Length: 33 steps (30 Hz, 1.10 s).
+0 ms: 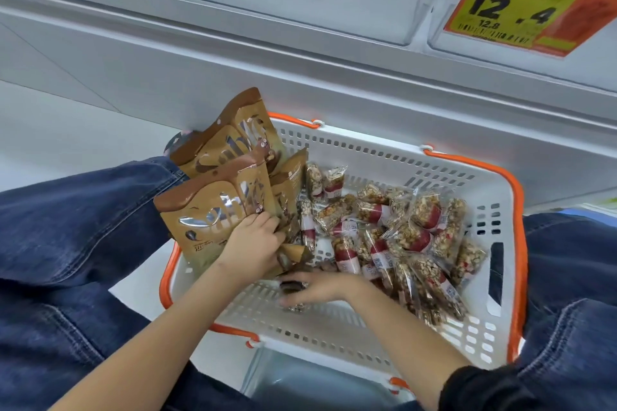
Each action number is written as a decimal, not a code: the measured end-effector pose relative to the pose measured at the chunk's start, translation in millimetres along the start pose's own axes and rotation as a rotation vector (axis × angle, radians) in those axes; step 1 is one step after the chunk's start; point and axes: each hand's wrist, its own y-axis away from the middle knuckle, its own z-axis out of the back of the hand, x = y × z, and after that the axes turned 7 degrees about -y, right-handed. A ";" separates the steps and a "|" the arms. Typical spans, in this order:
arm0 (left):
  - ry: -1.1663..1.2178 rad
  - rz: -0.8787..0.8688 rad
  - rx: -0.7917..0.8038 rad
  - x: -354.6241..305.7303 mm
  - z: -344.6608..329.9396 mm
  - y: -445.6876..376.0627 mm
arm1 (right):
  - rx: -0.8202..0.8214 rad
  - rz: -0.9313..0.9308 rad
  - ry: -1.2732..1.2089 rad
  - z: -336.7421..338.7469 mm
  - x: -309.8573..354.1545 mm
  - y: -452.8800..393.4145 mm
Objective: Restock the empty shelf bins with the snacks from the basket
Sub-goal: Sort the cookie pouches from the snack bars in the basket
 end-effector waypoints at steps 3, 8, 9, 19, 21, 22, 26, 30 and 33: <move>0.001 -0.002 -0.017 -0.5 -3.5 2.9 | -0.019 -0.115 0.080 -12.6 6.4 -13.8; 0.023 -0.005 -0.010 -0.8 -4.5 3.8 | 0.033 -0.144 0.247 0.2 10.4 -11.0; 0.030 -0.003 -0.008 -0.4 -5.2 3.8 | 0.034 -0.154 0.333 1.6 8.5 -9.8; 0.030 0.007 0.033 -6.7 3.0 9.3 | -0.213 -0.086 0.308 -23.7 -12.1 -16.5; 0.016 0.012 0.037 -7.2 3.9 12.7 | -0.204 -0.099 0.354 -15.7 -15.5 -13.1; 0.001 0.018 0.038 -6.7 5.0 14.1 | -0.184 -0.133 0.401 -9.5 -17.5 -11.7; -0.056 0.049 0.018 -4.3 7.7 15.2 | -0.074 -0.280 0.731 -3.6 -21.3 -9.9; -0.070 0.025 0.000 -5.9 7.3 17.4 | 0.016 -0.261 0.730 -0.3 -9.6 12.7; -0.077 0.024 0.007 -5.1 8.9 18.4 | 0.102 -0.187 0.521 8.9 -7.1 36.9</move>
